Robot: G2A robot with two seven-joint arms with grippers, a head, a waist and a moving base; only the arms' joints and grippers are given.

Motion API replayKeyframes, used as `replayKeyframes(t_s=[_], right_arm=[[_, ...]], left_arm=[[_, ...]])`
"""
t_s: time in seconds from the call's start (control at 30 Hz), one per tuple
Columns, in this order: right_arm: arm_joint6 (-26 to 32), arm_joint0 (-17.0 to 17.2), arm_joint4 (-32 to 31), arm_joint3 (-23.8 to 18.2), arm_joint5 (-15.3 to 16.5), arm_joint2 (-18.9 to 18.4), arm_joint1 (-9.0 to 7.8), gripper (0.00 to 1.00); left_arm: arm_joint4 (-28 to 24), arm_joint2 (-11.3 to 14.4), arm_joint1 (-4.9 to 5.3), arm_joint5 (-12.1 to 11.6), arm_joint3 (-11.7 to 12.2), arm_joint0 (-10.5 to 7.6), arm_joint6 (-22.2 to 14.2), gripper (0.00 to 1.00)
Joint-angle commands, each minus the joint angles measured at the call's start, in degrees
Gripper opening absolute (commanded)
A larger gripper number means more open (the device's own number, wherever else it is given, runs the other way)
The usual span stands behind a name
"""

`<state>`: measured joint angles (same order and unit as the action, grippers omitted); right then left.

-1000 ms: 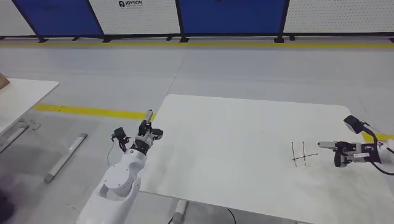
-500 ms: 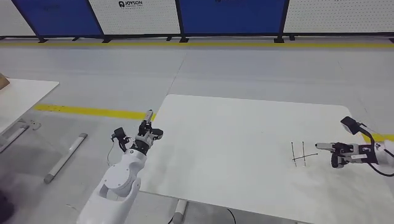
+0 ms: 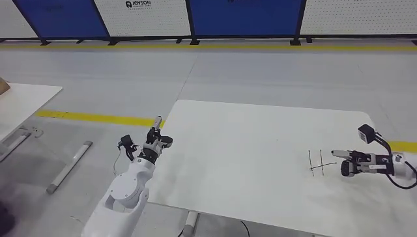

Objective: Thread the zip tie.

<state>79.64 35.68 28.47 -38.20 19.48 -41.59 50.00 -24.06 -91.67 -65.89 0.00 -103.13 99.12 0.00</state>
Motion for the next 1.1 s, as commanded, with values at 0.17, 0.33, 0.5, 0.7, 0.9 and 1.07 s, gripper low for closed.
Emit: replayKeyframes(t_s=[0.17,0.33,0.5,0.7,0.9,1.07], right_arm=[[0.00,-1.64,1.00,2.44,0.00,3.68,0.67,1.00],[0.00,-1.64,1.00,2.44,0.00,3.68,0.67,1.00],[0.00,-1.64,1.00,2.44,0.00,3.68,0.67,1.00],[-7.23,-0.13,-1.96,-0.10,-1.73,3.04,0.47,1.00],[-9.66,0.35,-3.14,0.63,-1.14,2.22,0.84,1.00],[-11.66,-0.37,-5.03,2.41,-1.05,2.66,2.02,1.00]], left_arm=[[0.00,0.00,0.00,0.00,0.00,0.00,0.00,1.00],[0.00,0.00,0.00,0.00,0.00,0.00,0.00,1.00],[0.00,0.00,0.00,0.00,0.00,0.00,0.00,1.00],[0.00,0.00,0.00,0.00,0.00,0.00,0.00,1.00],[0.00,0.00,0.00,0.00,0.00,0.00,0.00,1.00],[0.00,0.00,0.00,0.00,0.00,0.00,0.00,1.00]])
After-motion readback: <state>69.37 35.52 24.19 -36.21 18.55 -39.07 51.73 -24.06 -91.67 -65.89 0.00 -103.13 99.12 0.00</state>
